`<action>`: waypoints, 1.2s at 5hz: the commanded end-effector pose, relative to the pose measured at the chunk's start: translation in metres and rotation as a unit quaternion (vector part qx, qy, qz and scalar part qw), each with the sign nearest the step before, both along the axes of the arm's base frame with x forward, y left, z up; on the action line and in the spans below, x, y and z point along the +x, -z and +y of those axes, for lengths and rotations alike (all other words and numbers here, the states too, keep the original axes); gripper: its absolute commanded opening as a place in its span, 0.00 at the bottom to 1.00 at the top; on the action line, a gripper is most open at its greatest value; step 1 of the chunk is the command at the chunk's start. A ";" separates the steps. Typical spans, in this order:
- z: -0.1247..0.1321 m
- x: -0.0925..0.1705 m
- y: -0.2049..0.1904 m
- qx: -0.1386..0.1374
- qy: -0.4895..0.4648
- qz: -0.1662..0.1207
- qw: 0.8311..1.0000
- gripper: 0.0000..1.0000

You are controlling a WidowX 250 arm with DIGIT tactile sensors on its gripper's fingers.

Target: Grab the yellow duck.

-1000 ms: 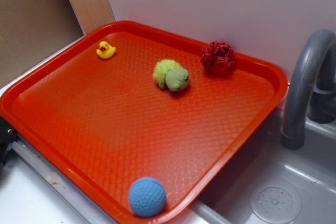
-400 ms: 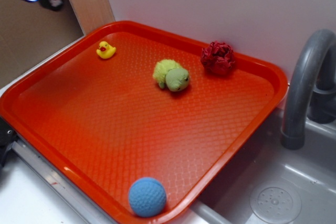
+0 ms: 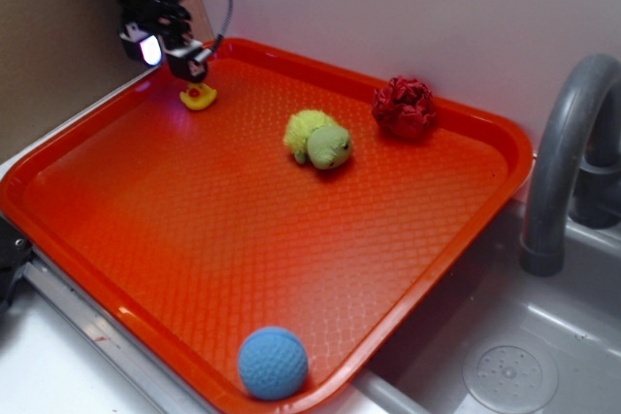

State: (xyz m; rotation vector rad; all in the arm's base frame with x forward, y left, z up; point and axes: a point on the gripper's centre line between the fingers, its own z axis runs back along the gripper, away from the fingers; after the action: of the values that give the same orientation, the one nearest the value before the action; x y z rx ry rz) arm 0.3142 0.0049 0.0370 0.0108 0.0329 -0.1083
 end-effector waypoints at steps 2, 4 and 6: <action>-0.034 -0.025 -0.085 -0.005 0.067 -0.126 0.990 1.00; -0.040 -0.066 -0.119 -0.001 0.058 -0.122 0.991 1.00; -0.038 -0.072 -0.052 0.019 0.096 -0.059 0.993 1.00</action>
State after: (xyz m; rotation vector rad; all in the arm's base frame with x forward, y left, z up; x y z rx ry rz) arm 0.2426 -0.0238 0.0777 0.0622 -0.0333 -0.2827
